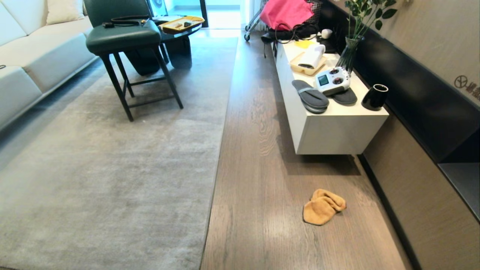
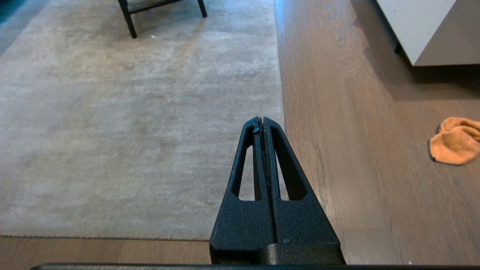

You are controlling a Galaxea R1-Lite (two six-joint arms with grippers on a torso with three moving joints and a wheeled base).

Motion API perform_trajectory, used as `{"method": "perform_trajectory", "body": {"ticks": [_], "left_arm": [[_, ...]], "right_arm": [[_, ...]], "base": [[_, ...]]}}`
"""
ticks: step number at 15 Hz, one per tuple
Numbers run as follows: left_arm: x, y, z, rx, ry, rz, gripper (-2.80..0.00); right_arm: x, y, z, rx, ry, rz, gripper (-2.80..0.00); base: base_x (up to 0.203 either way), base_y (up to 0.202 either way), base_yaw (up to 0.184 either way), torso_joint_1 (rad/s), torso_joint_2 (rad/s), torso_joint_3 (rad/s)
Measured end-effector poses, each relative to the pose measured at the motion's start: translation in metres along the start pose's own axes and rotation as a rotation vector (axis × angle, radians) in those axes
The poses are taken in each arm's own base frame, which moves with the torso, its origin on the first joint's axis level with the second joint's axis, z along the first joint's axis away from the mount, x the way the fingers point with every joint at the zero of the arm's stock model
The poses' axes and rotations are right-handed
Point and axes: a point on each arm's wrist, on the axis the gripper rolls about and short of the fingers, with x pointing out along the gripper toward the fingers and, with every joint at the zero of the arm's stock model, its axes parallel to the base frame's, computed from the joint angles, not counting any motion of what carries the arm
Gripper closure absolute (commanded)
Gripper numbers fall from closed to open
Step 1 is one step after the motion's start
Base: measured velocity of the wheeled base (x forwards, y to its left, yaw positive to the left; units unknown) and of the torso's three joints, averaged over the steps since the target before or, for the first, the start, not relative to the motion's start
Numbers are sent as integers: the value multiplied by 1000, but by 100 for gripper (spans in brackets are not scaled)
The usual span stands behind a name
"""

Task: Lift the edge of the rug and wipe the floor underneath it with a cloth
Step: Pick up the rag

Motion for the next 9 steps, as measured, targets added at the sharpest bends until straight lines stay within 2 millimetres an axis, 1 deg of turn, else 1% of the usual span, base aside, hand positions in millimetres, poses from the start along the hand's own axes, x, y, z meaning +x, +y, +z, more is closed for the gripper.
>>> {"method": "perform_trajectory", "body": {"ticks": [9], "left_arm": [[0,0,0,0,0,-1,0]], "right_arm": [[0,0,0,0,0,0,0]], "base": [[0,0,0,3,5,-197]]}}
